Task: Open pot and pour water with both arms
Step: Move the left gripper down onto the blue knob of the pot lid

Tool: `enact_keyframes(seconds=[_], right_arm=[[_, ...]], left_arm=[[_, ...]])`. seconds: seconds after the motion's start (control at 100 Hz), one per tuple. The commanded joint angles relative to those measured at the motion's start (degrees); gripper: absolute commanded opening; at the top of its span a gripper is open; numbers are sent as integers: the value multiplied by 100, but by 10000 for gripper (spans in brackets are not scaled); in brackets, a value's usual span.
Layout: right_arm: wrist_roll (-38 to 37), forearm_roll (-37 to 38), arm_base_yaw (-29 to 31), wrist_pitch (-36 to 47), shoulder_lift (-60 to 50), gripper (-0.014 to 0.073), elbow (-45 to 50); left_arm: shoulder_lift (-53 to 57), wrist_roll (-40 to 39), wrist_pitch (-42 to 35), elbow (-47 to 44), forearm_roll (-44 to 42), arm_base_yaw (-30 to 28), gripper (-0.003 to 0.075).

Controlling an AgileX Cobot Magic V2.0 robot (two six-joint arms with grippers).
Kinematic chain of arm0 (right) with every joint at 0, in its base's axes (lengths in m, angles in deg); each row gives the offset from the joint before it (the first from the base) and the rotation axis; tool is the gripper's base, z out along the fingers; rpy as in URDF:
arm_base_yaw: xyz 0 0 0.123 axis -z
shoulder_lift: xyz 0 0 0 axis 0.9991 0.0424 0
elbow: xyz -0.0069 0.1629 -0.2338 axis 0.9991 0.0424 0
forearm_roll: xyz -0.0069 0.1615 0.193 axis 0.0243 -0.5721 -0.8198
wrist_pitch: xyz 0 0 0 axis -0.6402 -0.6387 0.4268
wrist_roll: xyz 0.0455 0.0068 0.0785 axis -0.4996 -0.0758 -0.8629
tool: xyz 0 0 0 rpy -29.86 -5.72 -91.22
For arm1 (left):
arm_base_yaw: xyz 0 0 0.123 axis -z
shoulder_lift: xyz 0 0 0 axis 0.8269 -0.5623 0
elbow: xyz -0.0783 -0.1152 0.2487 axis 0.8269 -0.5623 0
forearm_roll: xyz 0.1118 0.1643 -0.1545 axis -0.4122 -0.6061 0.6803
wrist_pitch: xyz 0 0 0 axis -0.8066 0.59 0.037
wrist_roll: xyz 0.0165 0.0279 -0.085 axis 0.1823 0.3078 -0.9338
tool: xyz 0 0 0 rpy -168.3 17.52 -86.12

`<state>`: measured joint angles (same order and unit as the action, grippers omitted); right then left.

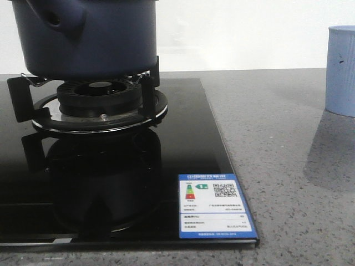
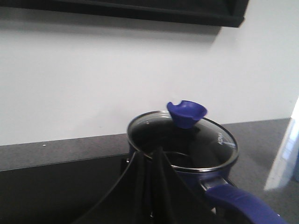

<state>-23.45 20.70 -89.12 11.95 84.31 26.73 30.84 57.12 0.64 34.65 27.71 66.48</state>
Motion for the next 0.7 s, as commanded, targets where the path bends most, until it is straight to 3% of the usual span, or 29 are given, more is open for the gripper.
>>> enact_keyframes(seconds=[0.0, 0.16, 0.29, 0.39, 0.44, 0.51, 0.58, 0.64, 0.69], right_arm=[[127, -26, -204, 166, 294, -61, -304], [127, -36, -398, 141, 440, -61, -324], [127, -36, -436, 141, 440, -45, -324], [127, -36, -436, 141, 440, 59, -324], [127, -36, -436, 141, 440, 160, -324], [127, -94, -436, 155, 440, 307, -324], [127, -164, -436, 155, 440, 430, -324], [127, -164, -436, 155, 440, 471, -324], [127, -164, -436, 155, 440, 474, -324]], left_arm=[[-297, 291, -272, 263, 118, 391, -15], [-543, 304, -650, 317, 163, 950, -8], [-740, 304, -993, 317, 163, 1275, 75], [-939, 304, -1047, 317, 163, 1479, 141], [-1046, 304, -1070, 317, 163, 1592, 173], [-1205, 304, -1179, 317, 163, 1742, 260], [-1376, 304, -1372, 317, 163, 1897, 410], [-1537, 304, -1568, 317, 163, 1995, 540], [-1687, 304, -1742, 317, 163, 2040, 590]])
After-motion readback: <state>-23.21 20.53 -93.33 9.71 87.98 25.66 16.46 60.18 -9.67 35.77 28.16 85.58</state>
